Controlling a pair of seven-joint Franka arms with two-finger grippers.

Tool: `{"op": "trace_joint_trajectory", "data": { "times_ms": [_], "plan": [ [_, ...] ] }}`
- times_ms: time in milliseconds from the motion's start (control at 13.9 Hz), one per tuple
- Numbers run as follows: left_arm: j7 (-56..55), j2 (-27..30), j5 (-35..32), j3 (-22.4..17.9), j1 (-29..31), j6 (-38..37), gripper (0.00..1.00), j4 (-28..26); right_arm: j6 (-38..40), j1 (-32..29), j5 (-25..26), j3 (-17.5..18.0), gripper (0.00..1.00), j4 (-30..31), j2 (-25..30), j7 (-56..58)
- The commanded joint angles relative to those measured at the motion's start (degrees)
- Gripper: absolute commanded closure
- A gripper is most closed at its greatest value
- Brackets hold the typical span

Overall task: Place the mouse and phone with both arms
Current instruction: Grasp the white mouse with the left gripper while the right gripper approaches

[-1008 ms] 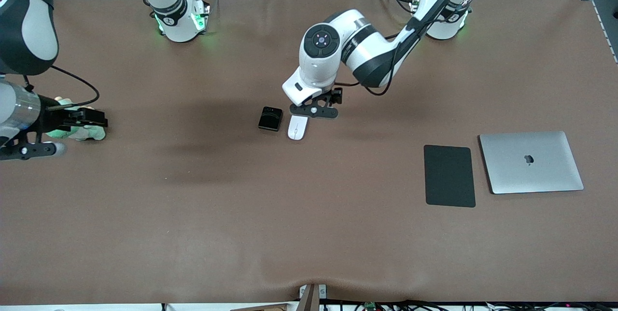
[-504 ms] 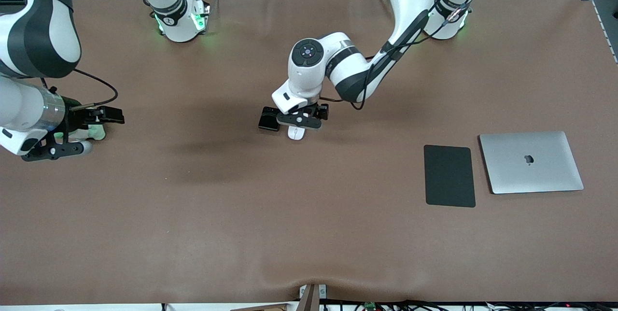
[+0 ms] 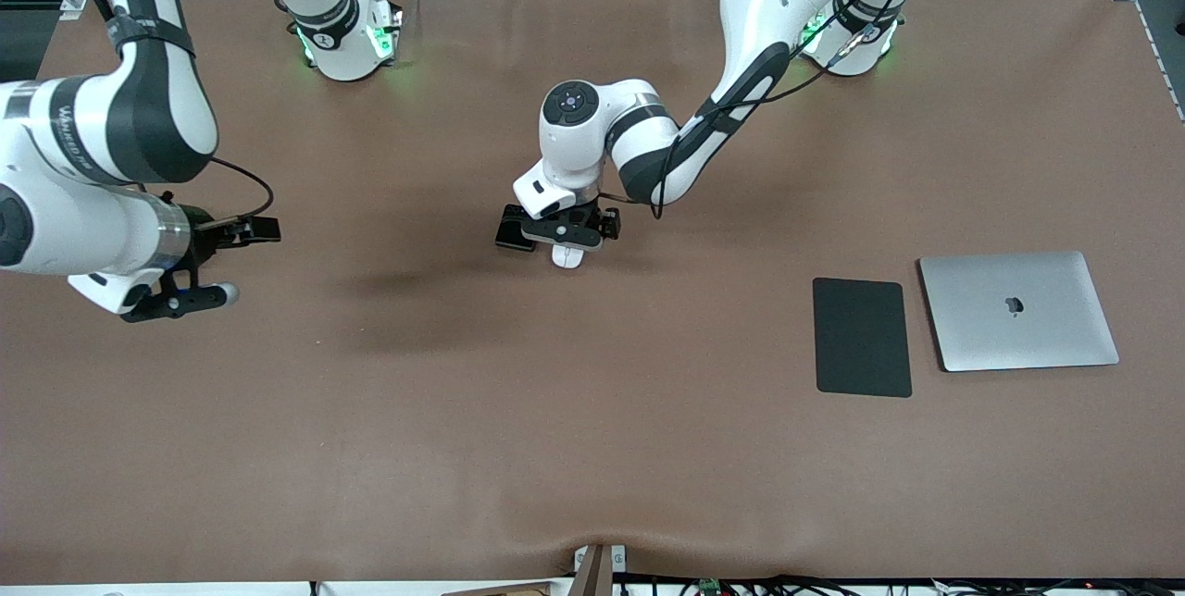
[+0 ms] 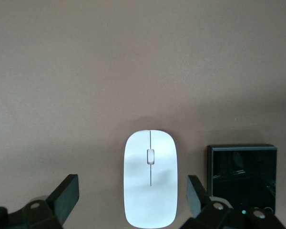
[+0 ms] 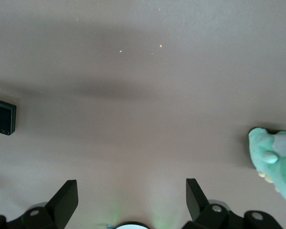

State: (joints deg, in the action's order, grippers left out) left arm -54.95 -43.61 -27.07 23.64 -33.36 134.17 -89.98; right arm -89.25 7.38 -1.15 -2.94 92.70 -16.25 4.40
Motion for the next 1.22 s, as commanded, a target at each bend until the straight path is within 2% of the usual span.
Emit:
{"op": "trace_joint_trajectory", "data": {
  "times_ms": [0,288,504,1152],
  "plan": [
    [-1.9,-1.3,-2.9,-0.3,-0.7,0.9,0.00,1.0,-1.6,1.3,-0.8,-0.2,0.00,1.9,1.0,-3.5],
    [-0.9,-2.4,-3.0,-0.6,-1.1,1.1,0.00,1.2,-5.1,2.4,-0.8,-0.2,0.00,4.3,0.8,-3.4],
    [-1.4,-3.2,-6.9,-1.2,-1.0,5.5,0.00,0.7,-5.7,3.6,-0.8,-0.1,0.00,6.3,0.8,-3.3],
    [-1.8,-5.6,-7.0,-1.3,-1.1,7.6,0.00,1.1,-6.6,6.5,-0.8,-0.2,0.00,9.2,0.8,-3.4]
  ]
}}
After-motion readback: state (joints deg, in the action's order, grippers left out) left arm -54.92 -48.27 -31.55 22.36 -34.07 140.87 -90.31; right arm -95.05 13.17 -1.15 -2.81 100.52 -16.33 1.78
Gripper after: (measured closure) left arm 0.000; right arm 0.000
